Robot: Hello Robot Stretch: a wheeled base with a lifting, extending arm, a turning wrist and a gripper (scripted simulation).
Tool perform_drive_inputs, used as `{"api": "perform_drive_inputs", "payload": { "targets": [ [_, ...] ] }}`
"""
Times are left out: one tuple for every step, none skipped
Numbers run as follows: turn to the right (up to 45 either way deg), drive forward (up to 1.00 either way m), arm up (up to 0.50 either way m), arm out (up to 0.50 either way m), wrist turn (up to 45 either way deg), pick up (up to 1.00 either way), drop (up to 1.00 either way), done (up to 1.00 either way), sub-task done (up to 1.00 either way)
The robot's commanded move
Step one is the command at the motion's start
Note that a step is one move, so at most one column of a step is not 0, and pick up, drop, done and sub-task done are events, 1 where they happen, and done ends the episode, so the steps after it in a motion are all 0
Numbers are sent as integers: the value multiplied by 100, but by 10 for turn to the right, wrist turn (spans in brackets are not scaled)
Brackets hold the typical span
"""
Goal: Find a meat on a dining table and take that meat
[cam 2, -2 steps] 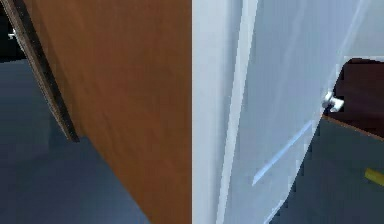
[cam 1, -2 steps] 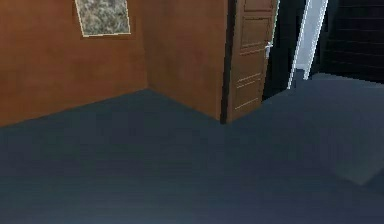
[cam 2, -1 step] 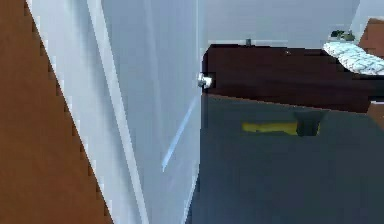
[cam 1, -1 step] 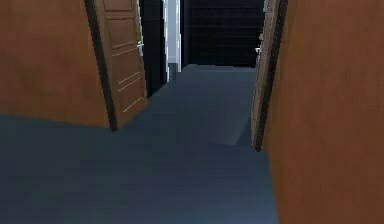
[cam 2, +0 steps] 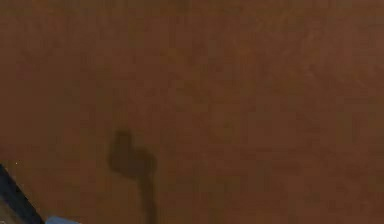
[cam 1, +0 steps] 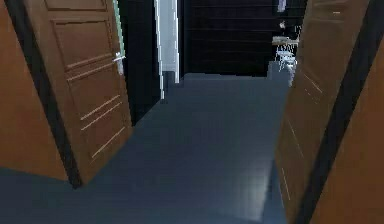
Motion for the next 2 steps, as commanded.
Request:
{"api": "perform_drive_inputs", "payload": {
  "targets": [
    [0, 100, 0, 0, 0, 0, 0, 0, 0],
    [0, 100, 0, 0, 0, 0, 0, 0, 0]
  ]
}}
